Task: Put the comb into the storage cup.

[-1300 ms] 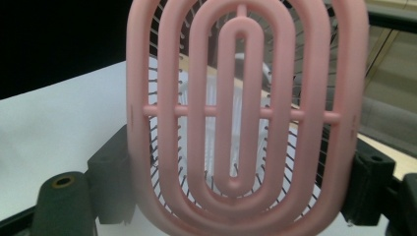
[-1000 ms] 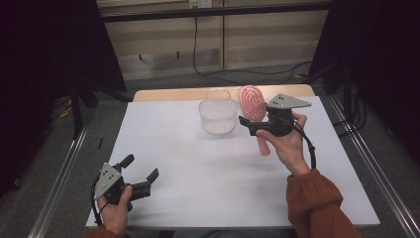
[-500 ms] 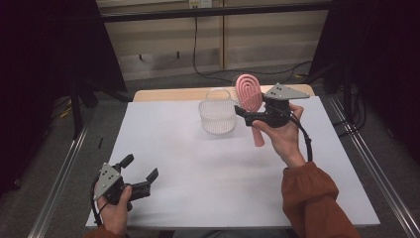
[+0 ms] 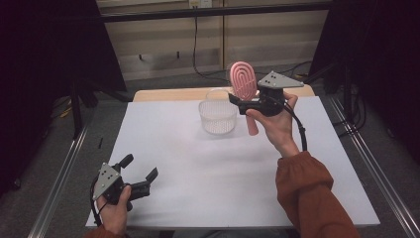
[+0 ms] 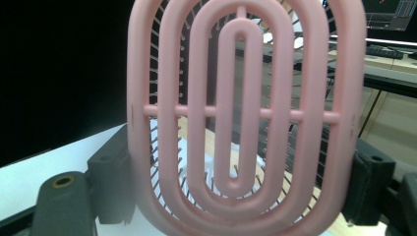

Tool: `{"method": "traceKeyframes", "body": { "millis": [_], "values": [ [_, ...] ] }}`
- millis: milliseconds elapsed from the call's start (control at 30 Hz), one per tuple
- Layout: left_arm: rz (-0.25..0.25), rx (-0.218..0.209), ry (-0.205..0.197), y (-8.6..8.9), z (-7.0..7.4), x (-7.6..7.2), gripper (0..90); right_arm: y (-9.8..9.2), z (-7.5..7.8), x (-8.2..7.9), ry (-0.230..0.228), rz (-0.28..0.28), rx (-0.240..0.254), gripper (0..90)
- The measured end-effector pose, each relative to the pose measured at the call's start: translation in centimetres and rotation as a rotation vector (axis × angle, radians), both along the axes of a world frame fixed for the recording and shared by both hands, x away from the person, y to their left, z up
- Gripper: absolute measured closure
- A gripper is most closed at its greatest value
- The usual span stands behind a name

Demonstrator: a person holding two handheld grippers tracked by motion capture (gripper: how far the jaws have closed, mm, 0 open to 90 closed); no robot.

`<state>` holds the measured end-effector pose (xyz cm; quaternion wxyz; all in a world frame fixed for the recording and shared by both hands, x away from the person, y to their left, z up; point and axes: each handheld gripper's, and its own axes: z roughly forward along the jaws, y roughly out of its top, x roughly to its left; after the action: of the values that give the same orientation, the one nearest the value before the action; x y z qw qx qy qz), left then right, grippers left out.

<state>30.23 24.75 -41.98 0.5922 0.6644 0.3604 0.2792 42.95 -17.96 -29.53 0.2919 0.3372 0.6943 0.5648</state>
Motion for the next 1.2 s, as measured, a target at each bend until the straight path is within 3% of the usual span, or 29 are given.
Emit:
{"method": "traceKeyframes", "body": {
  "millis": [533, 833, 1200],
  "values": [
    [-0.001, -0.005, 0.004, 0.0, 0.0, 0.0, 2.3, 1.7, 0.6, 2.3, -0.005, 0.013, 0.023, 19.2],
    [0.0, 0.004, -0.001, 0.1, 0.0, -0.1, 2.3, 2.1, 1.0, 3.2, -0.017, 0.002, 0.067, 19.2],
    [-0.005, -0.002, -0.001, 0.1, 0.0, -0.1, 2.3, 2.6, 1.8, 4.5, -0.039, -0.015, 0.065, 19.2]
  ]
}}
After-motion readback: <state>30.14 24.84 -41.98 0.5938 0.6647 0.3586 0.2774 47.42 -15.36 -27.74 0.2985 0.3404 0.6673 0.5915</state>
